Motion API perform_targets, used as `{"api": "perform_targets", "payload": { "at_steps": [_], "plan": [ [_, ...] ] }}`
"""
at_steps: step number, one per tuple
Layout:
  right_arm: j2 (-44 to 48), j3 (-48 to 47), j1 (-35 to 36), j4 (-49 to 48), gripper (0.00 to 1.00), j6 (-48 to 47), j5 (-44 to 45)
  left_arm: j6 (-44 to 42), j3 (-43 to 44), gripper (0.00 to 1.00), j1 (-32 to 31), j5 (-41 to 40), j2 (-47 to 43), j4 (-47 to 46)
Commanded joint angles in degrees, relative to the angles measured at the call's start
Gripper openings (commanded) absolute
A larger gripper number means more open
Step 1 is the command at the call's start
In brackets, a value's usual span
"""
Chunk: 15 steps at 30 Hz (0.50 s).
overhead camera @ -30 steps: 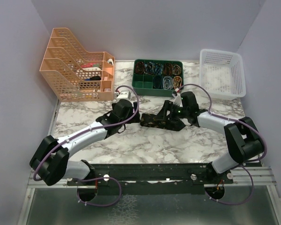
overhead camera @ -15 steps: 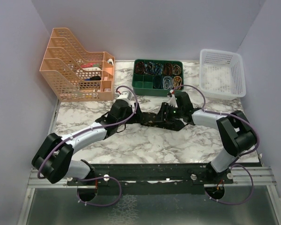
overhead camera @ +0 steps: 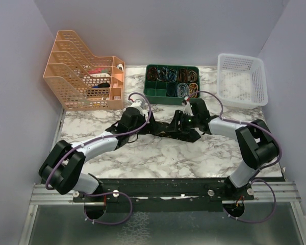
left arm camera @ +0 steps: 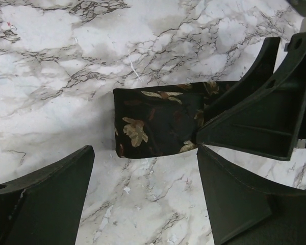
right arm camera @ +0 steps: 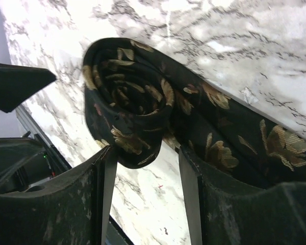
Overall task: Roll the ties
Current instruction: Roll the tie at the center of the board.
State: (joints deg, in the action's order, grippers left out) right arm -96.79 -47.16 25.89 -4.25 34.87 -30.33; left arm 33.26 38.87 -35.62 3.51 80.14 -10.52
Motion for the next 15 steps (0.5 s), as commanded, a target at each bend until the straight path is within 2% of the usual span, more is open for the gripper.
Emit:
{"api": "perform_targets", "payload": {
  "at_steps": [1,5,15],
  "plan": [
    [3.57,-2.31,0.13,2.49,0.58,-1.05,-0.35,-1.43,1.91,0.83,0.37,0.56,0.11,0.67],
    [2.5,-2.67,0.17,3.36,0.58,-1.25,1.23,-1.2,2.22,0.83,0.46,0.42,0.34,0.6],
    [-1.95,-3.68,0.13,2.93,0.43,-1.69,3.68,-1.39,1.13,0.83,0.6,1.34,2.27,-2.22]
  ]
}}
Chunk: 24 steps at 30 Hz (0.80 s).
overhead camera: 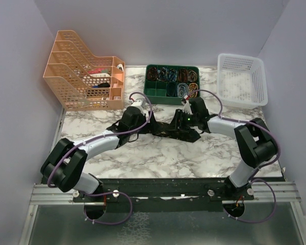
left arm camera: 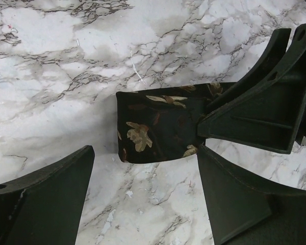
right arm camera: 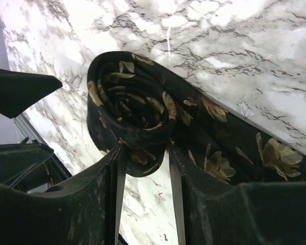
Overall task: Roll the ties
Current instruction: Roll the tie at the center of the board.
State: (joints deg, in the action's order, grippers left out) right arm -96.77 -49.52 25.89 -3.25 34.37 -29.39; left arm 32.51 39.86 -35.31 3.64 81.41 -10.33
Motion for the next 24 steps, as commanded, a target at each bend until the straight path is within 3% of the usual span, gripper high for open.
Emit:
{"api": "perform_targets", "payload": {
  "at_steps": [1,24],
  "plan": [
    [-2.33,-1.35,0.17,1.93,0.42,-1.49,3.01,-0.31,-0.37,0.83,0.37,0.87,1.22,-3.36],
    [-6.73,-1.4,-1.54,0.79,0.42,-3.08,2.39,-0.46,0.97,0.83,1.56,8.33,11.97,-13.69]
  ]
}}
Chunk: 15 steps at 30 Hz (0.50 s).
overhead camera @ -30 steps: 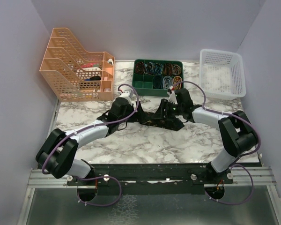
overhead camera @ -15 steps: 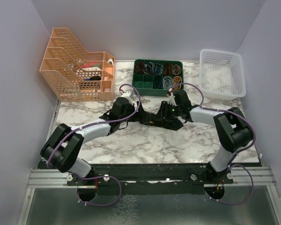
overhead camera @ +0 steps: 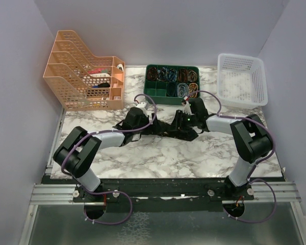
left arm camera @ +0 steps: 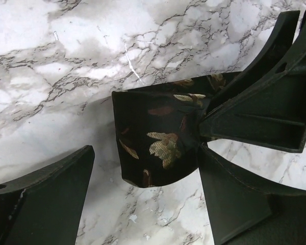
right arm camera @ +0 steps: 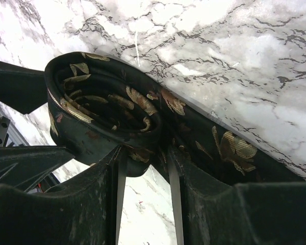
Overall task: Roll the ties
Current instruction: Roll the tie at the center of the board.
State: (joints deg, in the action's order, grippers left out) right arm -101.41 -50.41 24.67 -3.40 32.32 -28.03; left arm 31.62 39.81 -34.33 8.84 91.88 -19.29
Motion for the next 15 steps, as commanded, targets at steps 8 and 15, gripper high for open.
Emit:
{"api": "perform_targets", "payload": {
  "at_steps": [8,15],
  "plan": [
    [-2.74,-0.67,-0.67,1.29,0.42,-1.63,0.91,3.32,0.5,0.77,1.26,7.44,4.65,-9.43],
    [-3.18,-0.53,-1.09,1.38,0.43,-1.98,0.86,5.95,-0.39,0.74,2.13,11.68,6.92,-14.32]
  ]
}}
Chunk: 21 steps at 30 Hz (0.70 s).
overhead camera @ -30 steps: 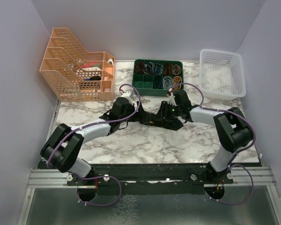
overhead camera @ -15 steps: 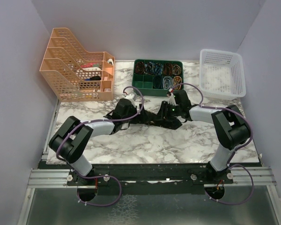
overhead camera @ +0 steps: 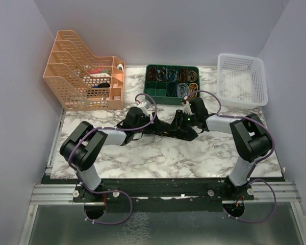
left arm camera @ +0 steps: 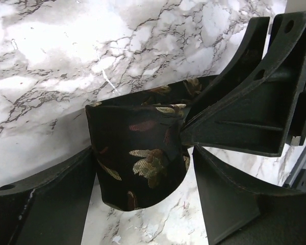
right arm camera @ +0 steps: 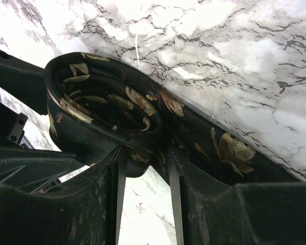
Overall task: Roll the ties
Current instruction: Roll the tie at the center of the board.
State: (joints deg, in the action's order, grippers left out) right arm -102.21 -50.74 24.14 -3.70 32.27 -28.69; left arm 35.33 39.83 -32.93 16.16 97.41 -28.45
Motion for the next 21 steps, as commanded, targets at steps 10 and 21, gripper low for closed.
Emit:
{"api": "perform_targets", "payload": {
  "at_steps": [10,21],
  "plan": [
    [-2.81,-0.22,-0.85,1.77,0.42,-2.04,1.44,3.55,-0.85,0.51,1.02,5.06,2.53,-6.18],
    [-1.52,-0.21,-1.28,1.86,0.44,-2.12,0.5,2.38,-0.31,0.21,0.94,3.63,2.04,-4.56]
  ]
}}
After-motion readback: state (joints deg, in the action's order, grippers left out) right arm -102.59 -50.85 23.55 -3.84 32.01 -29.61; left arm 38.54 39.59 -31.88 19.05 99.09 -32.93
